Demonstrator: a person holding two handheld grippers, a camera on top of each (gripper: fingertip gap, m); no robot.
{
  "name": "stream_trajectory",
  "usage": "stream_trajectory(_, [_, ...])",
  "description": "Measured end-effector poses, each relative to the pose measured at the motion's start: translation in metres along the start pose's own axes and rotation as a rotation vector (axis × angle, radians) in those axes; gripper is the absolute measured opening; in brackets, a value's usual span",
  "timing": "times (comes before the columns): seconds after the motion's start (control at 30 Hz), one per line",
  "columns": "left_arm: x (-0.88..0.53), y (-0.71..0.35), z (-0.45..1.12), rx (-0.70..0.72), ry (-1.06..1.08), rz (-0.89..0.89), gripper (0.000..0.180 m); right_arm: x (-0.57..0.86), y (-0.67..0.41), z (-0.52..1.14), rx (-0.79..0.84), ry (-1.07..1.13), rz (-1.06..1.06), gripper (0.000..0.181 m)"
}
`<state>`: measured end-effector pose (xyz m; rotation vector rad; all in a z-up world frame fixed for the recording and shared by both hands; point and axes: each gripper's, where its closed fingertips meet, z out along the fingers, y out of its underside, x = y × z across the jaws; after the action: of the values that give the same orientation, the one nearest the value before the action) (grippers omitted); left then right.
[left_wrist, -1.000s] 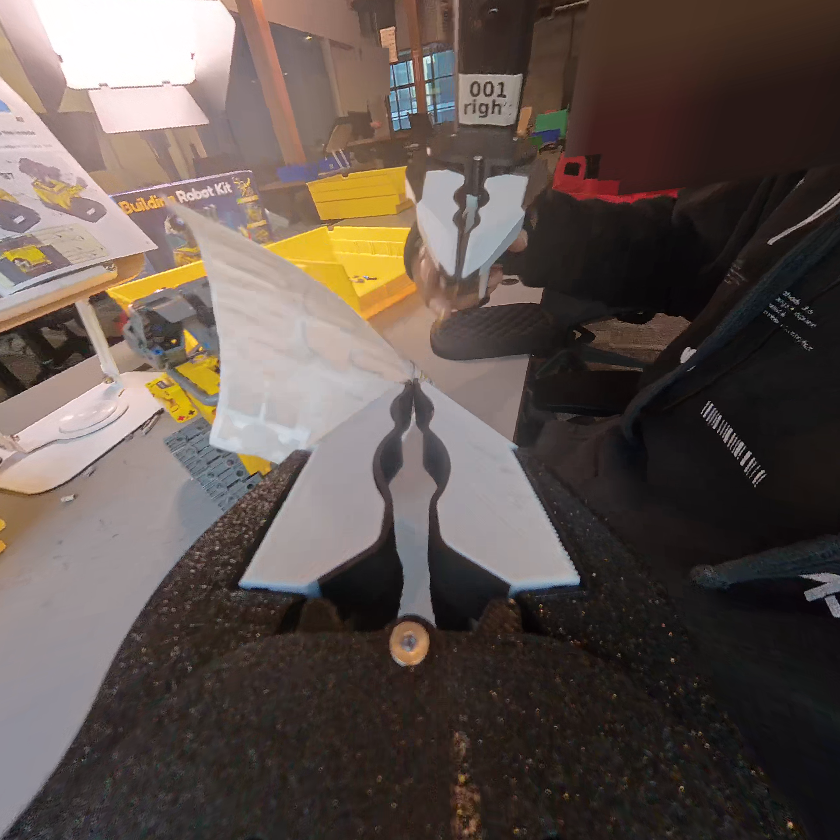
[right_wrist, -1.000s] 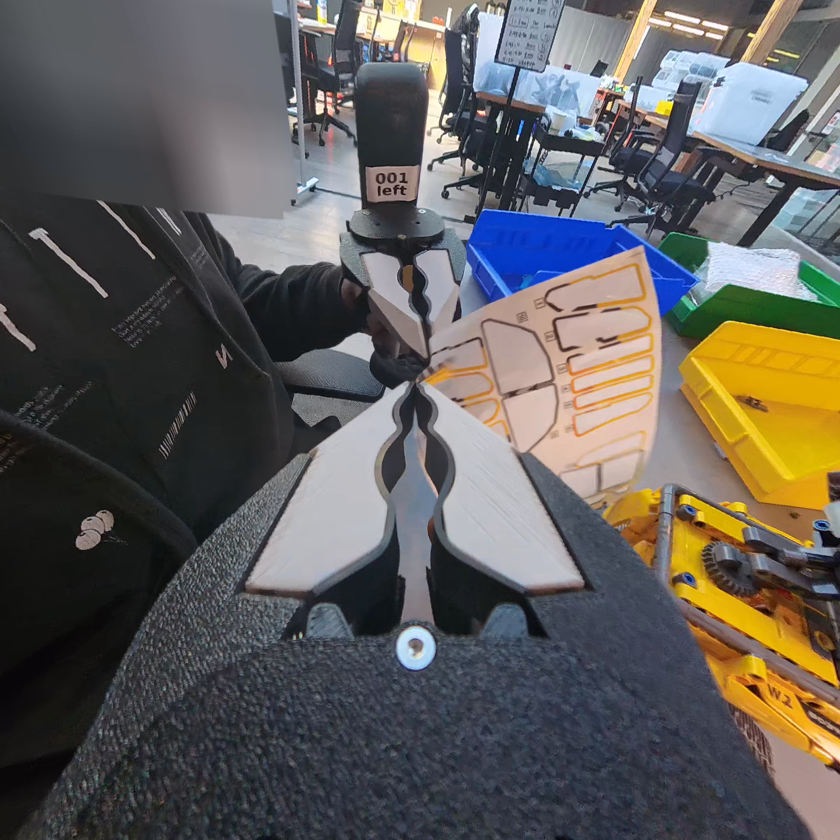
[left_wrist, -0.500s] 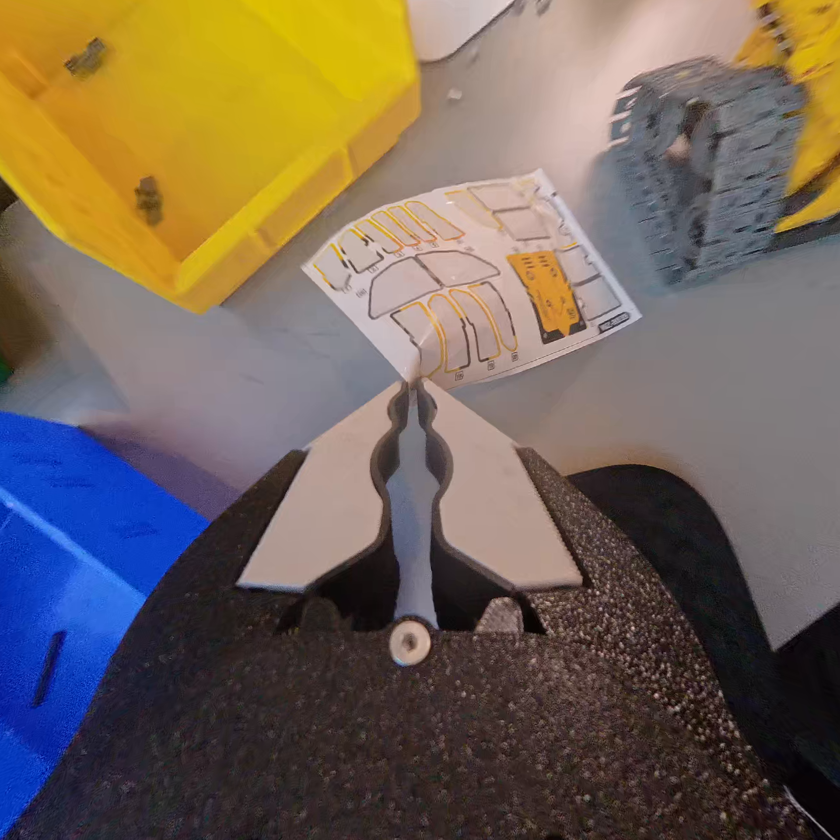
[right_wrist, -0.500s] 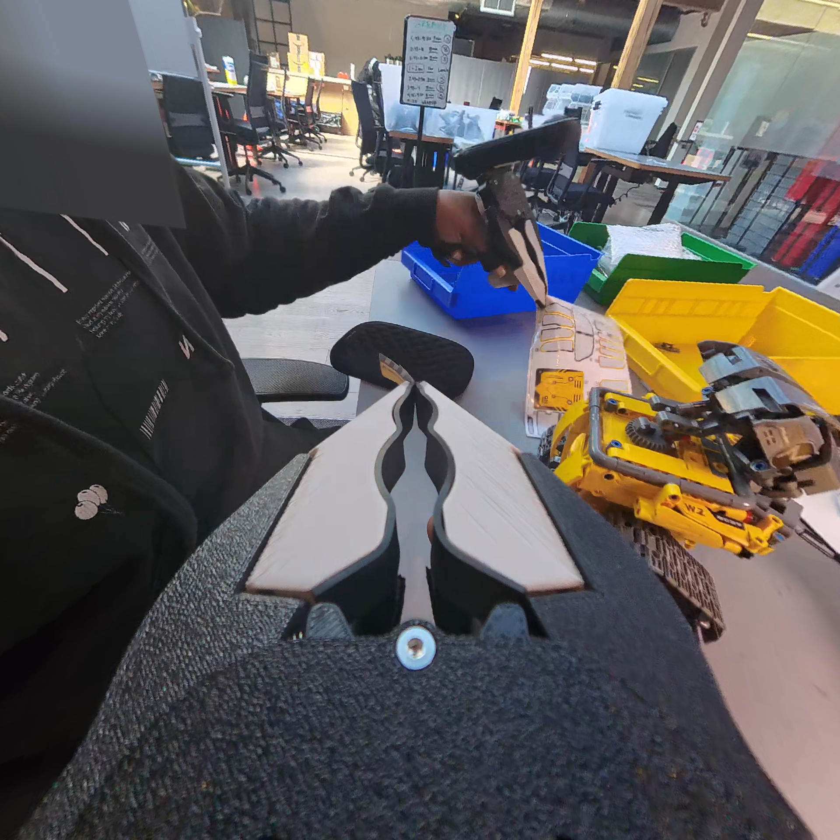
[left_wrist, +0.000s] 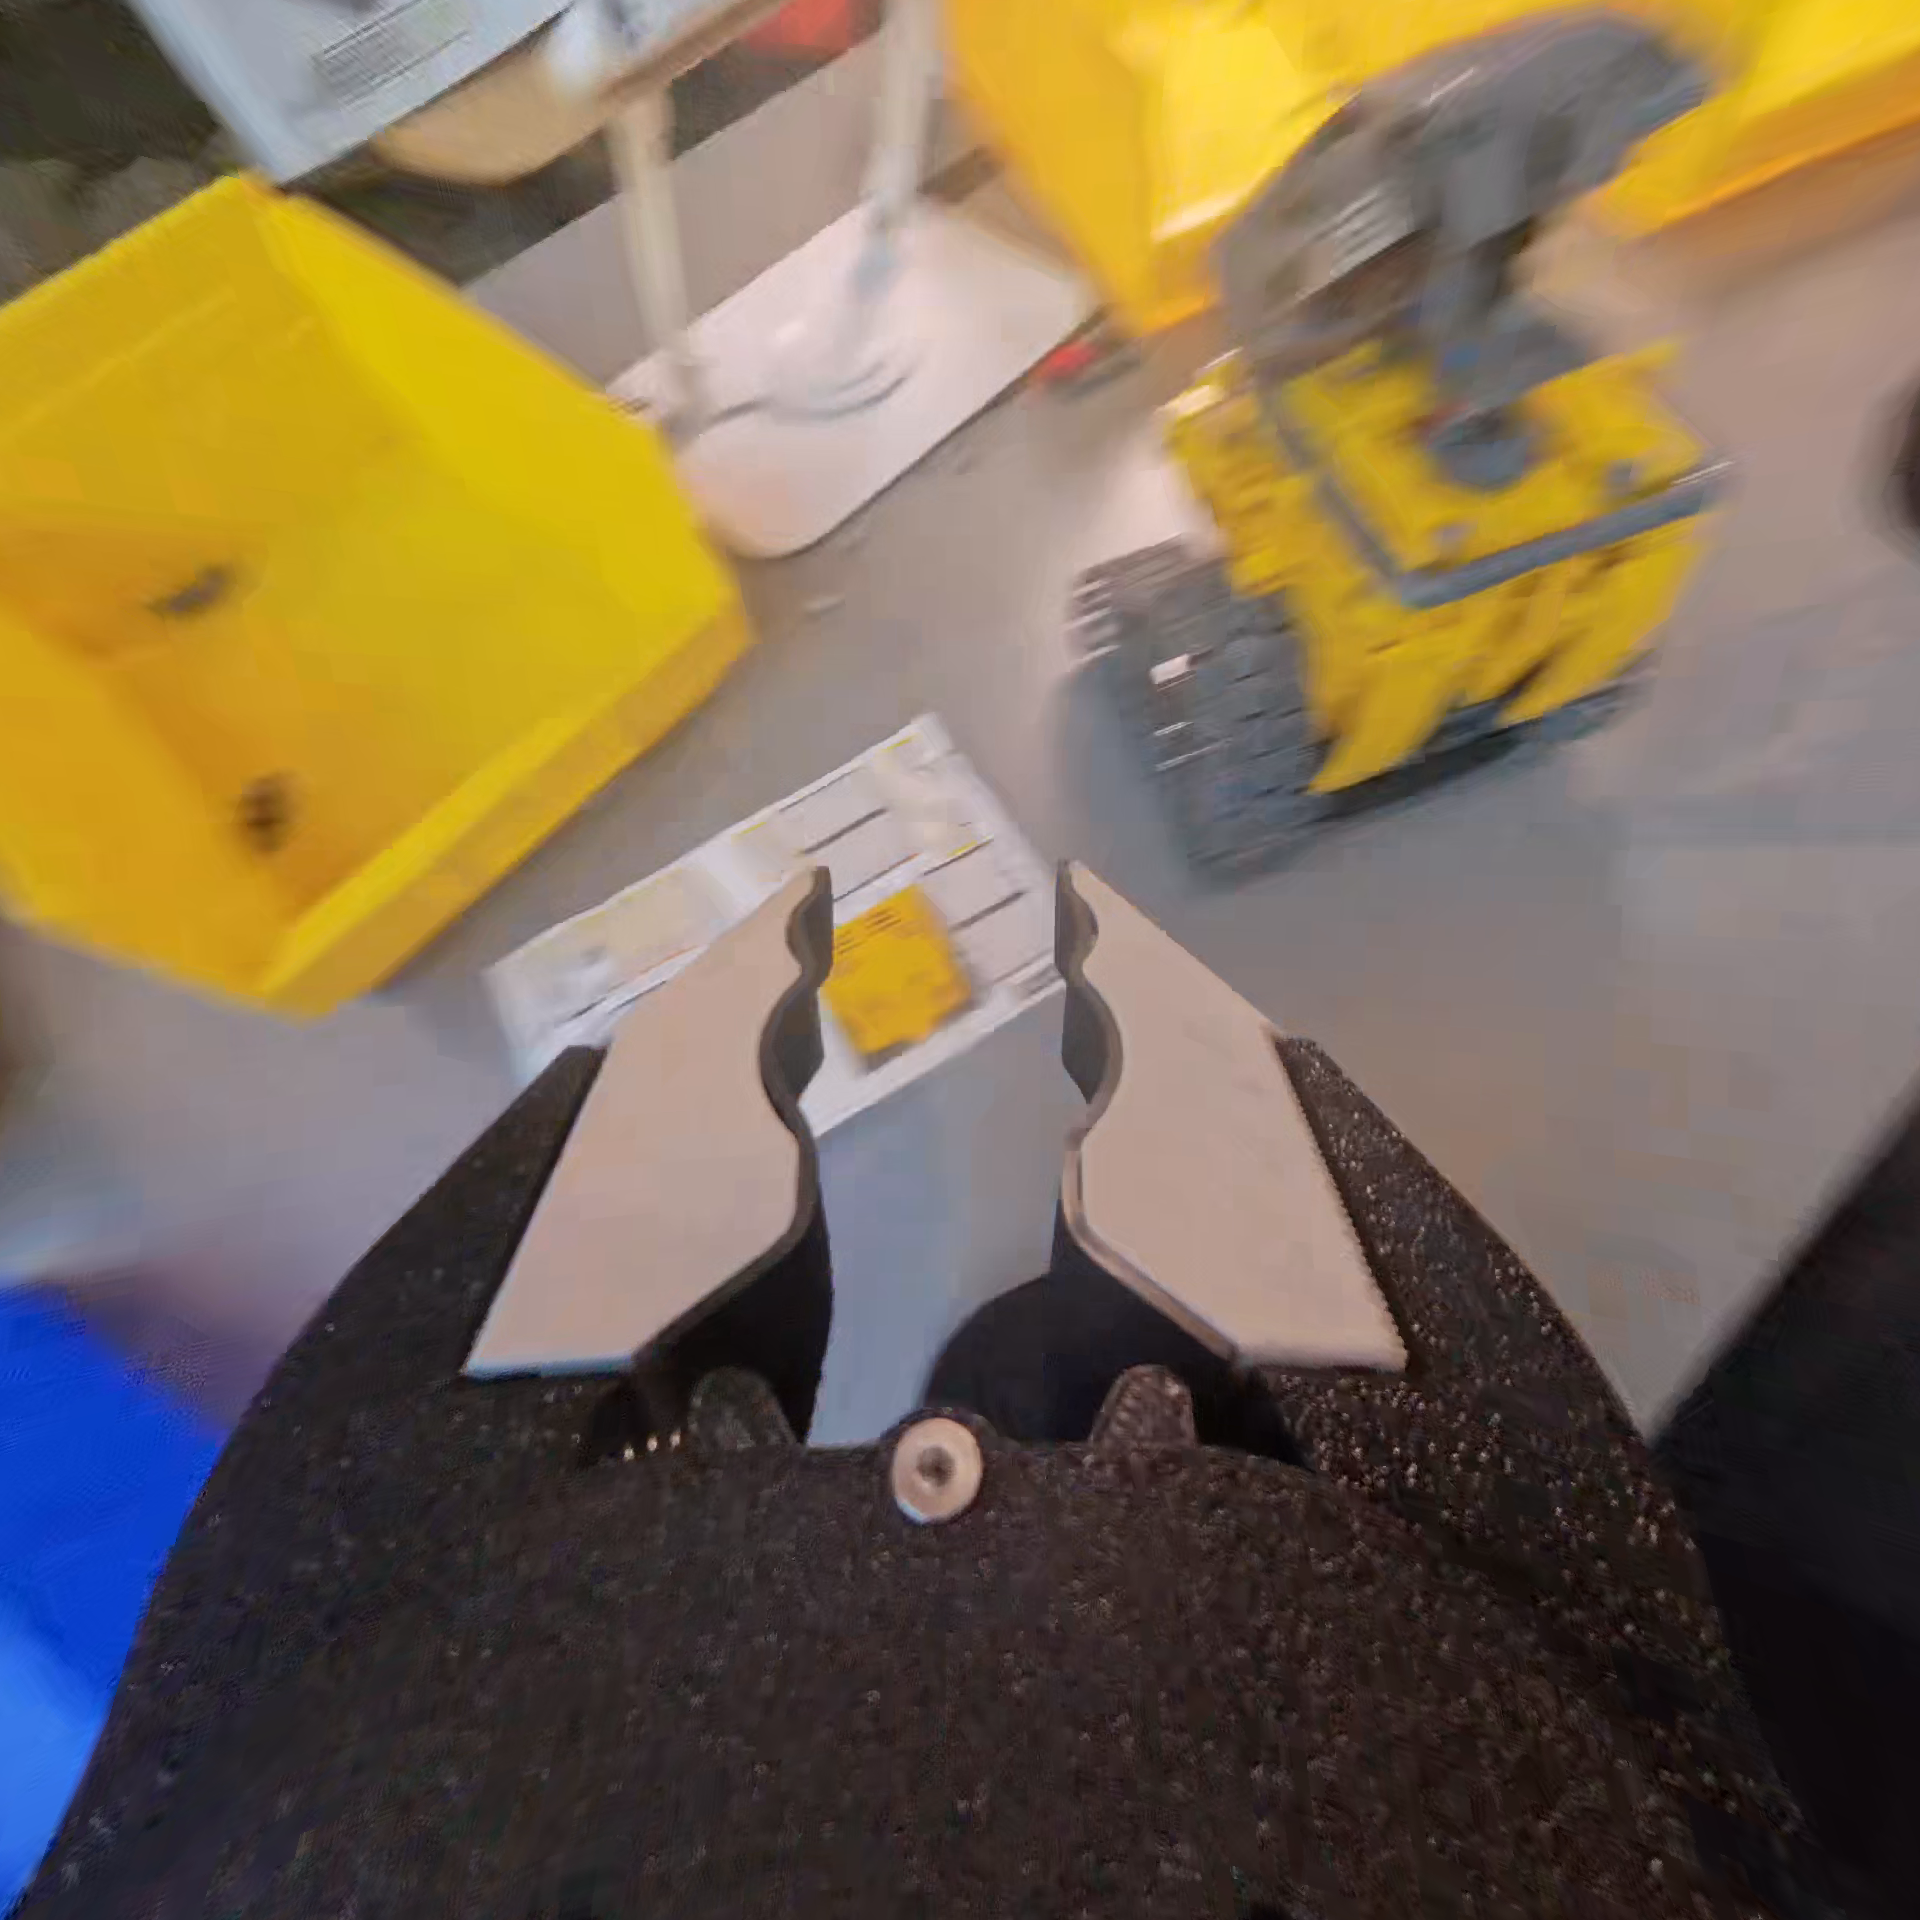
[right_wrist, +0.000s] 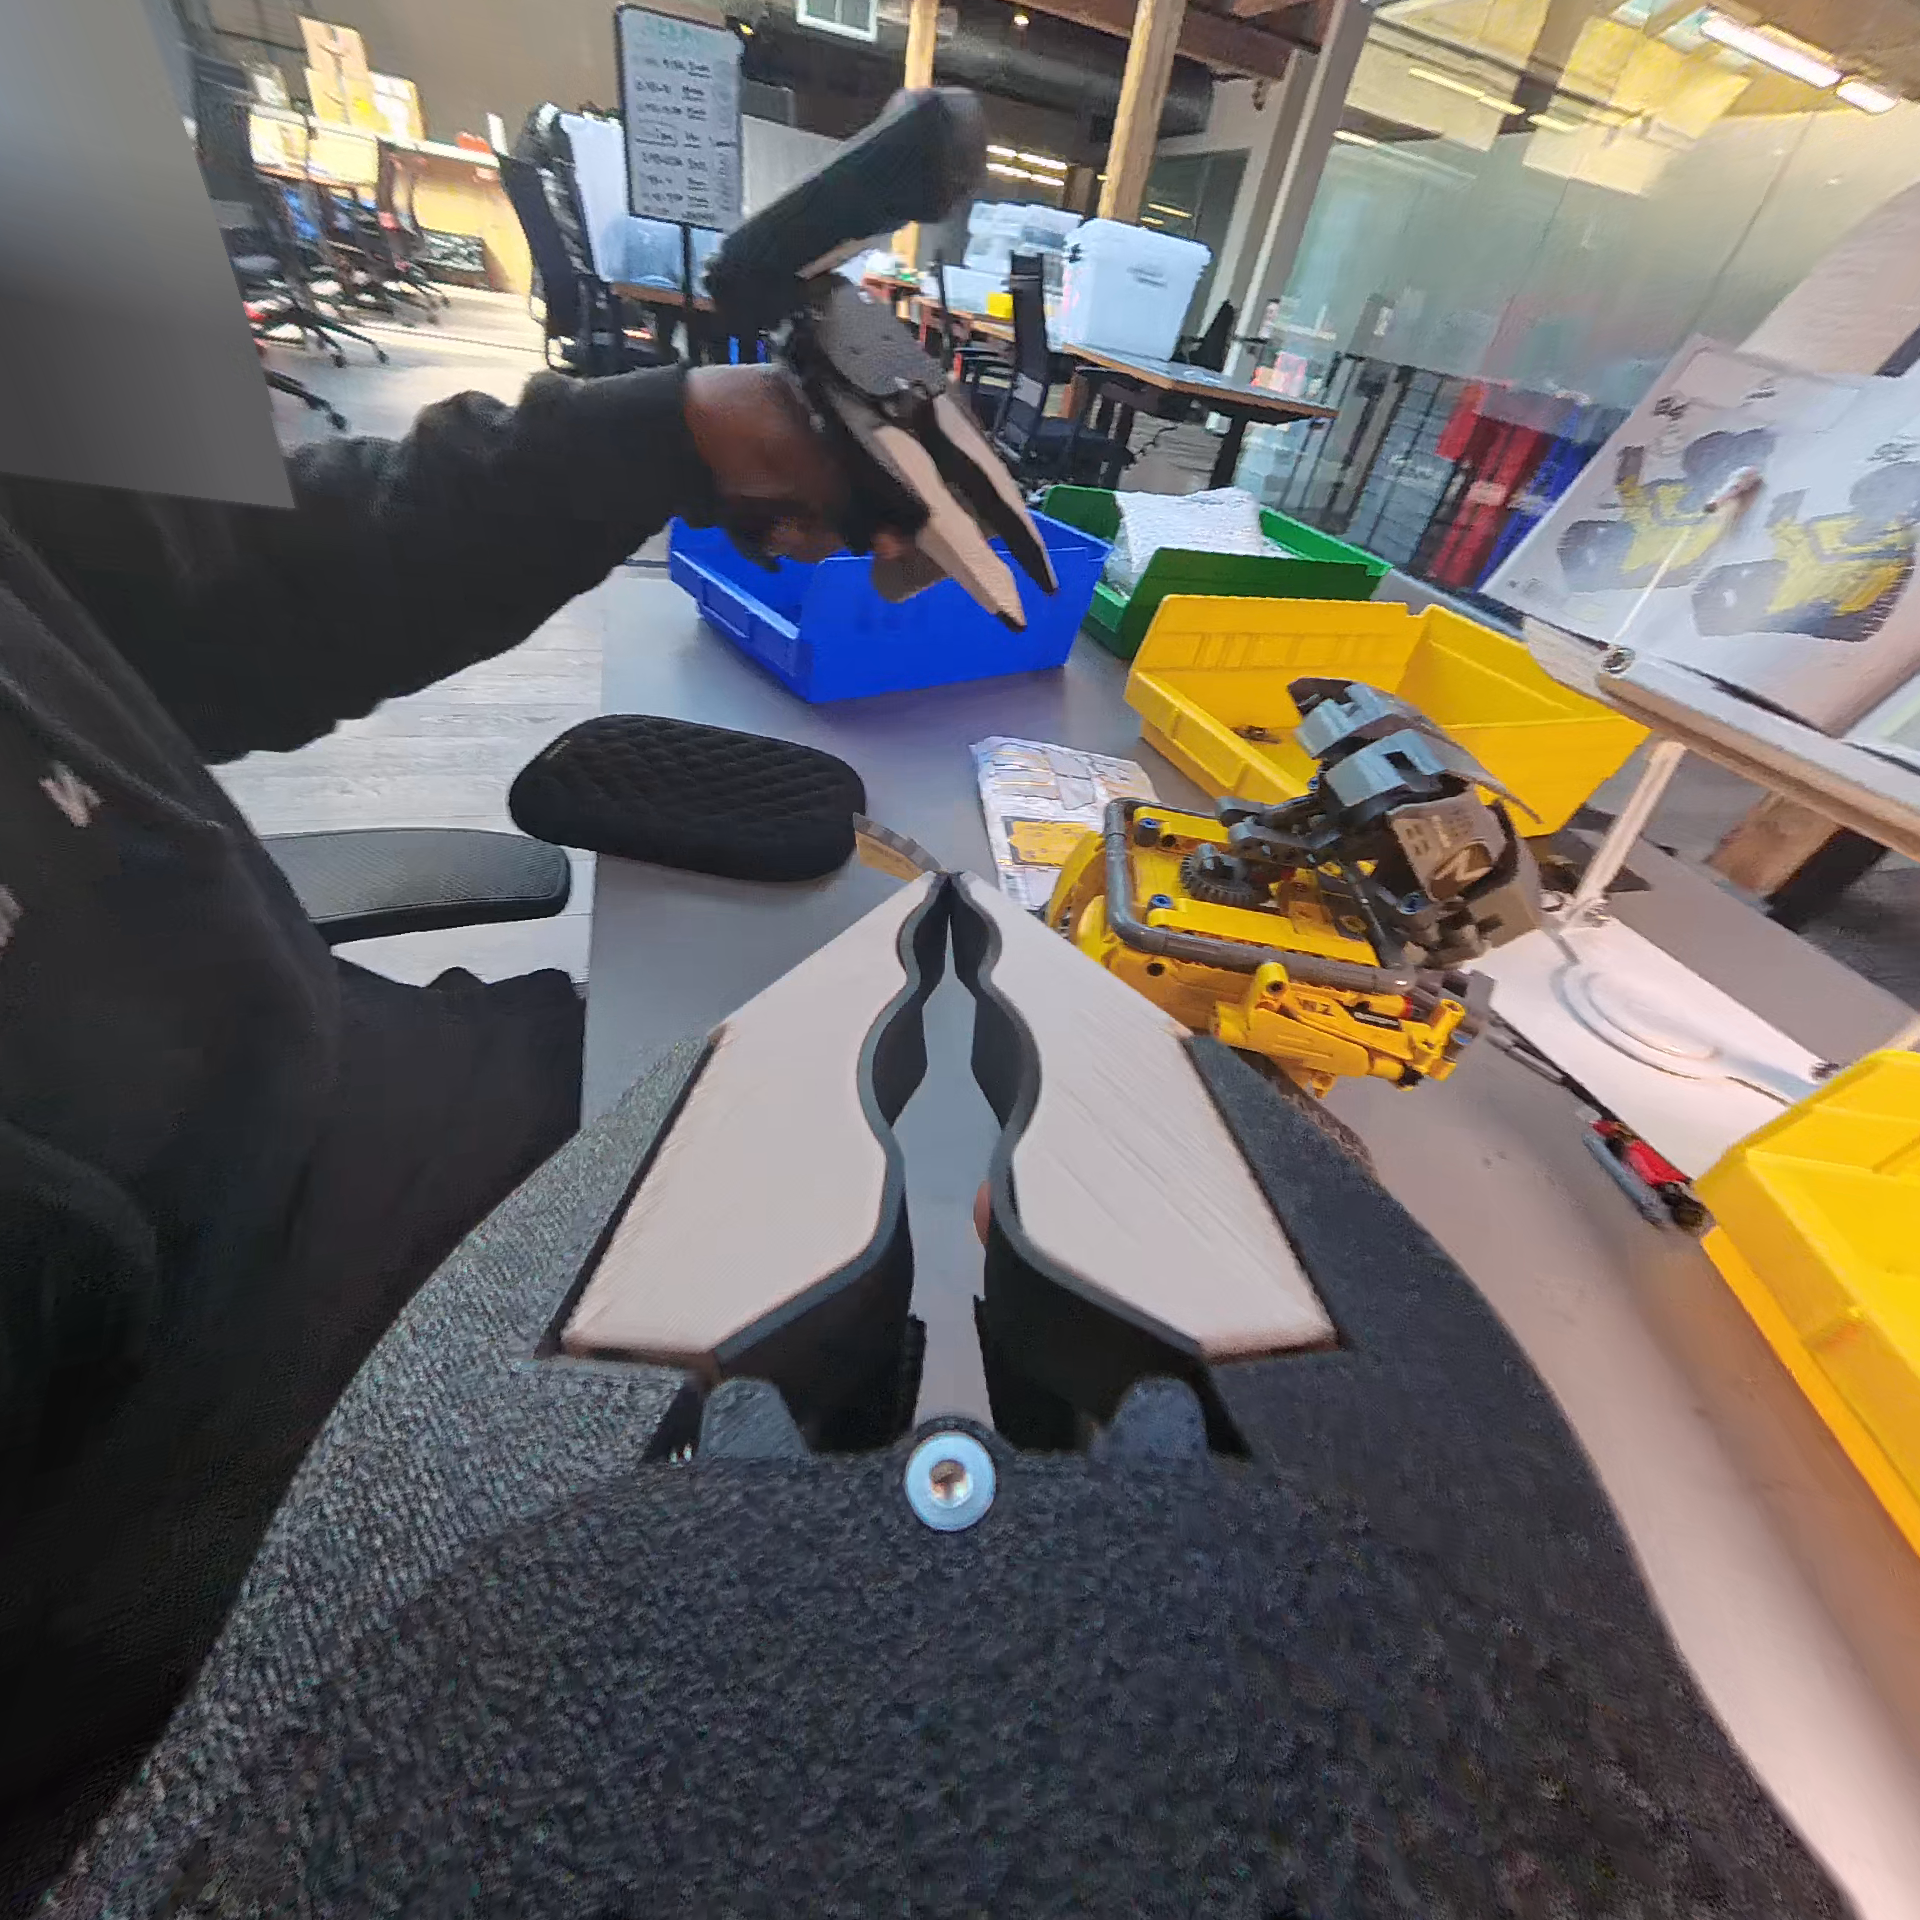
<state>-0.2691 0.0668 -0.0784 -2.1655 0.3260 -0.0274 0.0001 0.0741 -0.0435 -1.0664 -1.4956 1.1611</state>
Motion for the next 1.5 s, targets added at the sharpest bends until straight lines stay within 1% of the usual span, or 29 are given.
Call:
stream_trajectory(0.1, [0.106, -0.034, -0.012, 0.239, 0.468, -0.164, 0.039, 0.014, -0.004, 0.000, 0.029, 0.144, -0.103, 0.000])
stream_trajectory(0.17, [0.158, -0.044, -0.020, 0.342, 0.695, -0.279, 0.040, 0.019, -0.008, 0.000, 0.048, 0.235, -0.201, 0.000])
stream_trajectory(0.2, [0.178, -0.047, -0.021, 0.384, 0.774, -0.336, 0.040, 0.019, -0.008, 0.001, 0.047, 0.270, -0.252, 0.000])
stream_trajectory(0.27, [0.207, -0.049, -0.016, 0.438, 0.890, -0.462, 0.041, 0.016, -0.003, 0.005, 0.028, 0.326, -0.347, 0.000])
stream_trajectory(0.37, [0.232, -0.049, -0.004, 0.481, 1.025, -0.670, 0.042, 0.005, 0.005, 0.011, 0.018, 0.356, -0.430, 0.000])
stream_trajectory(0.5, [0.240, -0.049, 0.017, 0.473, 1.110, -0.898, 0.040, -0.004, 0.012, 0.013, 0.012, 0.394, -0.522, 0.000])
stream_trajectory(0.57, [0.238, -0.049, 0.024, 0.462, 1.136, -0.959, 0.039, -0.009, 0.013, 0.014, 0.014, 0.398, -0.566, 0.000])
stream_trajectory(0.63, [0.238, -0.049, 0.028, 0.447, 1.155, -0.980, 0.038, -0.014, 0.012, 0.015, 0.031, 0.383, -0.589, 0.000])
stream_trajectory(0.7, [0.240, -0.051, 0.025, 0.429, 1.228, -1.011, 0.036, -0.018, 0.010, 0.015, 0.049, 0.366, -0.595, 0.000])
stream_trajectory(0.77, [0.244, -0.054, 0.017, 0.427, 1.318, -1.039, 0.031, -0.018, 0.007, 0.014, 0.068, 0.358, -0.602, 0.000])
stream_trajectory(0.83, [0.245, -0.056, 0.013, 0.433, 1.356, -1.054, 0.026, -0.019, 0.004, 0.012, 0.089, 0.349, -0.610, 0.000])
stream_trajectory(1.0, [0.243, -0.060, 0.008, 0.460, 1.378, -1.065, 0.016, -0.025, 0.001, 0.008, 0.112, 0.327, -0.675, 0.000])
stream_trajectory(1.1, [0.242, -0.061, 0.006, 0.465, 1.366, -1.046, 0.012, -0.030, 0.003, 0.007, 0.094, 0.319, -0.759, 0.000])
stream_trajectory(1.23, [0.241, -0.060, 0.007, 0.461, 1.328, -0.998, 0.001, -0.035, 0.008, 0.007, 0.053, 0.302, -0.871, 0.000])
stream_trajectory(1.37, [0.247, -0.058, 0.004, 0.443, 1.298, -0.905, 0.000, -0.038, 0.012, 0.007, 0.015, 0.285, -0.964, 0.000])
stream_trajectory(1.5, [0.245, -0.057, 0.003, 0.443, 1.279, -0.888, 0.000, -0.039, 0.013, 0.006, -0.003, 0.277, -1.035, 0.000])
